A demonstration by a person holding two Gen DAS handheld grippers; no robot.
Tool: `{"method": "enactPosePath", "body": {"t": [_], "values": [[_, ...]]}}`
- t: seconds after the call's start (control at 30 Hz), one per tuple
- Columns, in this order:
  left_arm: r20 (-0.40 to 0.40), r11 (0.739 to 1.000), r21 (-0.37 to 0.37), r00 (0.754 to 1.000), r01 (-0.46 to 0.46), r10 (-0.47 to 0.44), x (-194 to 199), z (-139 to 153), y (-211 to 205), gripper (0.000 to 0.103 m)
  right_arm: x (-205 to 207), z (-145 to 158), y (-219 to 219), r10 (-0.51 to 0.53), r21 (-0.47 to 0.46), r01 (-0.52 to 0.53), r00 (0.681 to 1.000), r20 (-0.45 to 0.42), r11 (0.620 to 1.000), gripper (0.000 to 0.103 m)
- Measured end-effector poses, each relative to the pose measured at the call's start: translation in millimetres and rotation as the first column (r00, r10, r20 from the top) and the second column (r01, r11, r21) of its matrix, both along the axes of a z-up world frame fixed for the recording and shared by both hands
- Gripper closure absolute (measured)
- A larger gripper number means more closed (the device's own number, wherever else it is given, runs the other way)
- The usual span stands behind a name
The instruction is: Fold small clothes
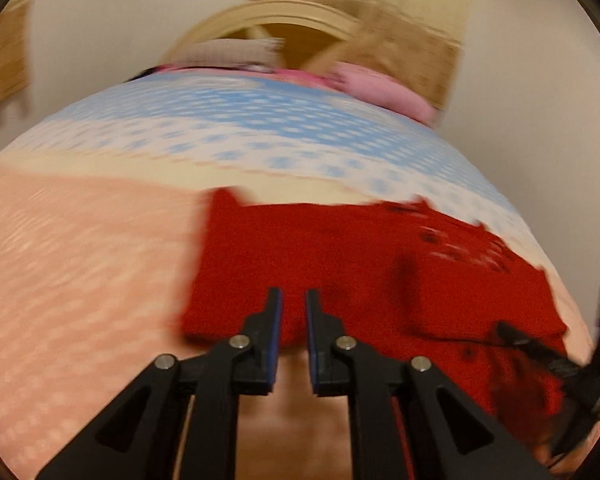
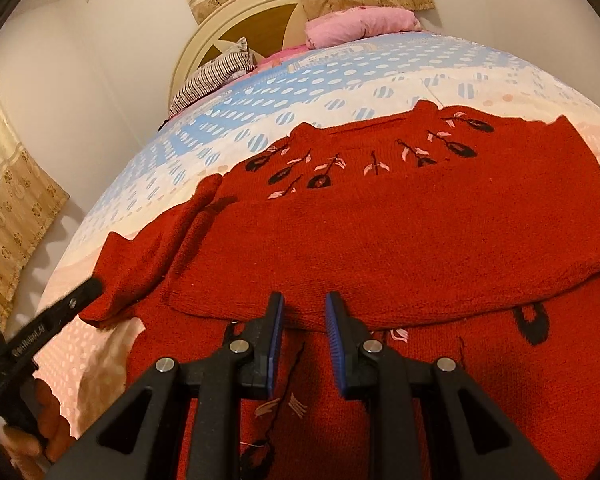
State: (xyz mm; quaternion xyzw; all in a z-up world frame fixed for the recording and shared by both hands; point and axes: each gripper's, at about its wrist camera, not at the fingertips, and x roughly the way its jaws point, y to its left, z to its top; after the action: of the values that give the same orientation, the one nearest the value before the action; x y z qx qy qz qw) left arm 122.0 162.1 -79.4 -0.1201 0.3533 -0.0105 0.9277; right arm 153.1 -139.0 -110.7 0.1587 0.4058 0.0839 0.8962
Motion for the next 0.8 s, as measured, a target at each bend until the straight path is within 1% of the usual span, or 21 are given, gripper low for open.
{"method": "enactPosePath", "body": {"t": [0.03, 0.07, 0.1, 0.13, 0.17, 0.23, 0.27, 0.33, 0.37, 0.4, 0.43, 0.53, 0.63, 0.67, 0.7, 0.73, 0.77, 0.8], "values": [[-0.005, 0.999, -0.006, 0.999, -0.044, 0.044, -1.6, -3.0, 13.3, 0.083, 0.2, 7.2, 3.3, 0.010, -0.002, -0.010, 1.000, 0.014, 1.000, 0.056], [-0.009, 0.996, -0.011, 0.996, -0.090, 0.090, -3.3, -6.7, 26.1, 0.077, -0.2, 13.6, 6.5, 0.019, -0.002, -0.019, 0.999, 0.031, 1.000, 0.048], [-0.020, 0.988, -0.022, 0.988, -0.154, 0.153, -5.4, -11.9, 41.6, 0.070, -0.5, 24.1, 12.6, 0.033, 0.005, -0.033, 0.998, 0.060, 0.999, 0.037], [-0.032, 0.981, -0.037, 0.981, -0.193, 0.192, -5.6, -15.3, 51.2, 0.068, 0.3, 35.6, 20.6, 0.050, 0.014, -0.052, 0.995, 0.090, 0.999, 0.035], [-0.053, 0.968, -0.083, 0.971, -0.236, 0.232, -7.1, -21.0, 62.3, 0.067, 0.8, 42.2, 25.6, 0.062, 0.017, -0.064, 0.993, 0.104, 0.998, 0.035], [-0.093, 0.953, -0.153, 0.964, -0.260, 0.248, -5.6, -33.4, 72.3, 0.067, 11.8, 56.6, 50.8, 0.114, 0.001, -0.115, 0.988, 0.108, 0.993, 0.035], [-0.113, 0.949, -0.170, 0.962, -0.266, 0.249, -3.7, -39.5, 73.4, 0.067, 17.6, 59.5, 62.5, 0.133, -0.009, -0.133, 0.986, 0.098, 0.991, 0.035], [-0.100, 0.947, -0.182, 0.963, -0.266, 0.252, -6.5, -40.0, 70.7, 0.067, 32.0, 61.7, 92.9, 0.183, -0.024, -0.182, 0.980, 0.082, 0.983, 0.035], [-0.099, 0.948, -0.175, 0.963, -0.266, 0.252, -6.6, -39.8, 69.7, 0.060, 37.2, 60.7, 104.8, 0.202, -0.036, -0.199, 0.977, 0.074, 0.979, 0.035], [-0.097, 0.951, -0.188, 0.968, -0.247, 0.233, -6.0, -40.7, 68.2, 0.052, 44.1, 58.6, 118.7, 0.222, -0.054, -0.219, 0.973, 0.063, 0.974, 0.035], [-0.093, 0.952, -0.193, 0.970, -0.239, 0.225, -5.8, -40.1, 68.8, 0.050, 51.8, 54.8, 132.6, 0.241, -0.073, -0.238, 0.969, 0.047, 0.969, 0.035], [-0.093, 0.952, -0.196, 0.971, -0.236, 0.222, -9.0, -39.6, 72.0, 0.049, 76.6, 38.0, 165.3, 0.246, -0.146, -0.245, 0.969, -0.010, 0.958, 0.035], [-0.088, 0.945, -0.226, 0.971, -0.235, 0.221, -8.2, -41.1, 75.3, 0.048, 98.5, 14.0, 181.2, 0.215, -0.239, -0.227, 0.974, -0.075, 0.944, 0.035], [-0.086, 0.944, -0.235, 0.972, -0.233, 0.219, -7.6, -41.8, 77.0, 0.047, 104.3, 6.8, 183.0, 0.208, -0.248, -0.228, 0.973, -0.102, 0.942, 0.036], [-0.084, 0.942, -0.242, 0.973, -0.230, 0.216, -8.2, -42.2, 77.6, 0.046, 107.4, 1.5, 182.7, 0.206, -0.247, -0.229, 0.972, -0.116, 0.942, 0.039], [-0.084, 0.943, -0.243, 0.973, -0.229, 0.215, -7.7, -42.5, 77.7, 0.045, 107.2, 1.5, 182.1, 0.204, -0.258, -0.225, 0.973, -0.107, 0.940, 0.052], [-0.084, 0.943, -0.241, 0.973, -0.229, 0.215, -7.1, -42.6, 77.3, 0.044, 107.2, 3.0, 182.4, 0.205, -0.272, -0.224, 0.974, -0.098, 0.936, 0.062], [-0.084, 0.946, -0.234, 0.974, -0.226, 0.212, -6.3, -42.2, 76.1, 0.042, 108.1, 3.9, 181.4, 0.210, -0.269, -0.230, 0.973, -0.101, 0.935, 0.083]]}}
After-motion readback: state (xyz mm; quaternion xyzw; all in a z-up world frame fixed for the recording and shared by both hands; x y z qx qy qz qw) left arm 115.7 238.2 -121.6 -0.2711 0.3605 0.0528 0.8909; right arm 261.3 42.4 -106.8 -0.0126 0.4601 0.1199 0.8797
